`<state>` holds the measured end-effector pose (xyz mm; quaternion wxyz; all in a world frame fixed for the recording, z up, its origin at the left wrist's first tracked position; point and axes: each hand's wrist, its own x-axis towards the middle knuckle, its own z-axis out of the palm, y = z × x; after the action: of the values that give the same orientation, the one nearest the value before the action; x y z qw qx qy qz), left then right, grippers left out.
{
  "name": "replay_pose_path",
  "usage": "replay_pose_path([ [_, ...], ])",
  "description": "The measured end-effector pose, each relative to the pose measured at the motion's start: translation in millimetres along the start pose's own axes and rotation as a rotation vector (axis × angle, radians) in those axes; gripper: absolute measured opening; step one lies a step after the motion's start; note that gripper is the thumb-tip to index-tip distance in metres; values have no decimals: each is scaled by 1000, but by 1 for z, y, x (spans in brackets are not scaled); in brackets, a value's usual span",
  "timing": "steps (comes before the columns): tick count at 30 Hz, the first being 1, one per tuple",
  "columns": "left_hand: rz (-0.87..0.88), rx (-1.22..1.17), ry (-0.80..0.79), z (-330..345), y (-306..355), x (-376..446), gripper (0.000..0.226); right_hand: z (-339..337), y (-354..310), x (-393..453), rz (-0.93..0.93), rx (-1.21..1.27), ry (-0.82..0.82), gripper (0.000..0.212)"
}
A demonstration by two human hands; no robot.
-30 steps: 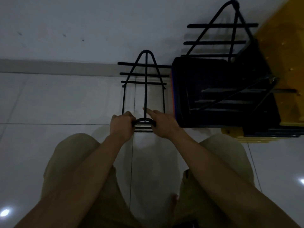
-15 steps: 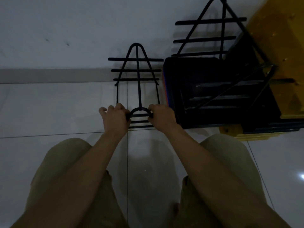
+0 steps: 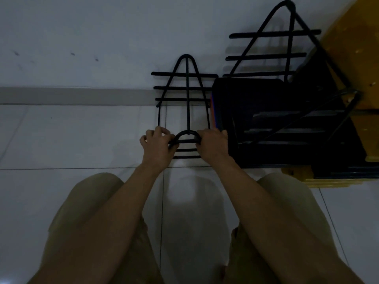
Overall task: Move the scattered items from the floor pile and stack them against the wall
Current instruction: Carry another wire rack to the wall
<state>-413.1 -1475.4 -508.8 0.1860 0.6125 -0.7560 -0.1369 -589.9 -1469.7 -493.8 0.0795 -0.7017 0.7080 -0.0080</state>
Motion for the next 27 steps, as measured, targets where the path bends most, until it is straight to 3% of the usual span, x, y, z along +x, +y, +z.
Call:
replay_pose_path([
  [5,5,83,19,6,3,3,14,1,1,2,-29,-13,8,18],
  [9,-64,28,-50,0,5,7,27,0,4,0,-28,76,15,18],
  [13,-107,-43,-187,-15,9,2,57,-9,5,-4,-21,262,-20,50],
  [16,-128,-26,-218,-41,13,-18,65,-28,8,-28,1,445,-60,64],
  [21,-122,-296,-337,-148,49,-39,50,-127,-4,-77,101,648,-99,41],
  [27,-126,-379,-398,-319,143,-27,37,-314,-21,-111,146,717,-244,36],
])
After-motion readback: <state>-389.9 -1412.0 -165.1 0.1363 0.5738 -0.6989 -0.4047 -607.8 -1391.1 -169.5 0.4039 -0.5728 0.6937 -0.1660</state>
